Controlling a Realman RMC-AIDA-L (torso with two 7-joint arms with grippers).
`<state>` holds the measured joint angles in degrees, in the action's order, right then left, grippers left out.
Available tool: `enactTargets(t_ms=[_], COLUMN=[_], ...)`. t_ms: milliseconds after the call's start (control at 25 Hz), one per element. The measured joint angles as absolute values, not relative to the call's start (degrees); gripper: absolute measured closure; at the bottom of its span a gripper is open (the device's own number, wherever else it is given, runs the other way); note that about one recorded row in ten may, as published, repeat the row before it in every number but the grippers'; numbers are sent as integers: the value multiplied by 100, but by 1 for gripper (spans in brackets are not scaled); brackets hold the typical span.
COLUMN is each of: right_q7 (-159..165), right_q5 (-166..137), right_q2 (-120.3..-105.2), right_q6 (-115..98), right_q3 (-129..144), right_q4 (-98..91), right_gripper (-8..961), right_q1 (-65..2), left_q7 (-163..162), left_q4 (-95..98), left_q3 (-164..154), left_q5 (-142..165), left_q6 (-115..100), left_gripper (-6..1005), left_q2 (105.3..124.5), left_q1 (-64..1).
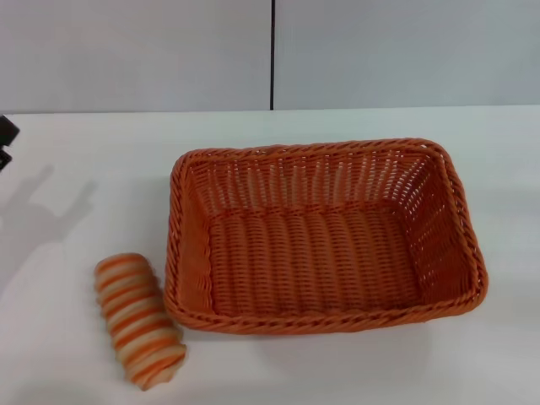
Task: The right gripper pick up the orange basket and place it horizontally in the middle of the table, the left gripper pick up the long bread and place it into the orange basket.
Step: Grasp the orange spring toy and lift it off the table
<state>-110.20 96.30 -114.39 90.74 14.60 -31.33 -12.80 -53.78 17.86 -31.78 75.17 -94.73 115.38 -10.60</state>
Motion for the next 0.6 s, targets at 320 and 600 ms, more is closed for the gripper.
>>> enactTargets(t_ms=[320,600], right_q7=[-11136,-11233], right_q5=[9691,9703], right_q2=[-11509,-11609], right_q6=[8918,8732], right_q3=[-861,-1719], right_q4=[-2336,-2163], right_gripper=[426,425], right_q1=[-934,-983], left_q7=[-6298,-6674], left_q4=[2168,2365], left_q3=[-3332,-3307], left_q5=[8702,9464], left_q6=[-9194,-9176], left_gripper=[241,243], left_q2=[11243,11196], left_q1=[-1148,-1121])
